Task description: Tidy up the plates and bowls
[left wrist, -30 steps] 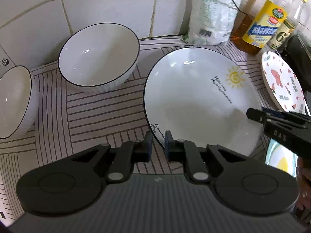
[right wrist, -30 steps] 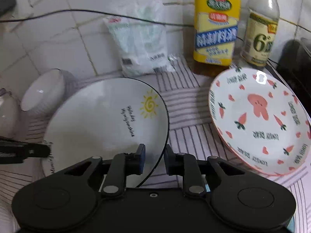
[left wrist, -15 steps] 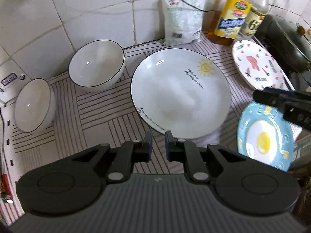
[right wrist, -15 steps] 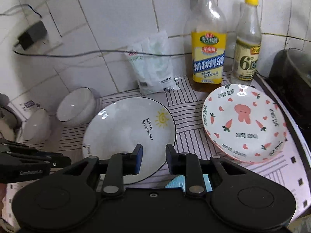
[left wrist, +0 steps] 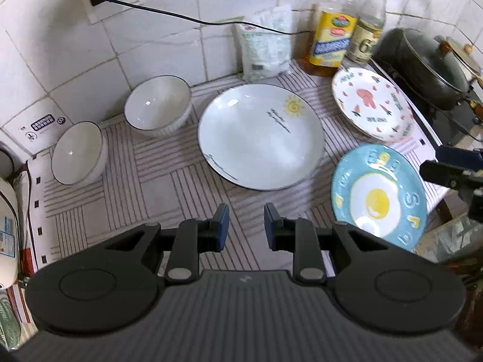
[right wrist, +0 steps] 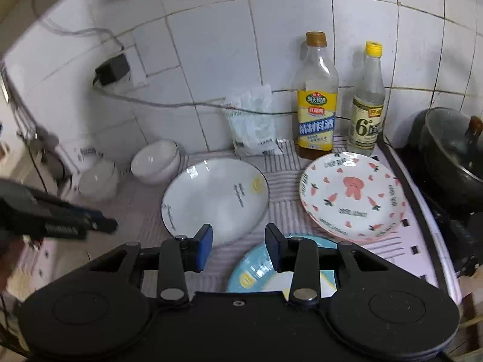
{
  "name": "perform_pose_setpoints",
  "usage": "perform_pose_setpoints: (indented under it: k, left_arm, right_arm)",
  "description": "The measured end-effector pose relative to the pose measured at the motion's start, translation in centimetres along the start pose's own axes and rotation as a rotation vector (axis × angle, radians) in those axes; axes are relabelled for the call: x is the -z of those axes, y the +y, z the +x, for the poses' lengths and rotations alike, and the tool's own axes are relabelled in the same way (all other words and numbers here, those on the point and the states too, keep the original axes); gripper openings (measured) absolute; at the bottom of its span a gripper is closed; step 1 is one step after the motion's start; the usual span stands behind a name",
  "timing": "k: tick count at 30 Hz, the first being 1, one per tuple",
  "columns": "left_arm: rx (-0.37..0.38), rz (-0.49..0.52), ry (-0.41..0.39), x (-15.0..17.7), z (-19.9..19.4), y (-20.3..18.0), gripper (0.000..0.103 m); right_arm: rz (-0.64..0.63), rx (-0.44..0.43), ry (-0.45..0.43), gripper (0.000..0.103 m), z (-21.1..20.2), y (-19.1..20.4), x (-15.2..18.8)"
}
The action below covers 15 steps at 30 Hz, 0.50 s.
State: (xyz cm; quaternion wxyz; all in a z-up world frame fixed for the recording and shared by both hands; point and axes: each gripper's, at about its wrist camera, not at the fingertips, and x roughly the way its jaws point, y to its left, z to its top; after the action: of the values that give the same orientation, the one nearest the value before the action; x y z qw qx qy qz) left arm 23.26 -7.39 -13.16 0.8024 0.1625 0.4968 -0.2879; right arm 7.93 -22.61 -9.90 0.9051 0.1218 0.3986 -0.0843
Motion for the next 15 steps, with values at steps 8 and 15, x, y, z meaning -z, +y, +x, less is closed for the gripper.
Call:
perform_pose_setpoints:
  k: [8,15]
  left_arm:
    - [-0.065,0.058,-0.003,1.5,-0.1,-4.9,0.033]
    - [-0.075,0.067,0.011,2.7,1.5,-9.5,0.046]
  right_arm:
    - [-0.055,0.022,0.069,0.049,-1.9,-3.0,3.1]
    - [-0.132,0.036,0.079,0.063,-3.5,-6.1,4.7]
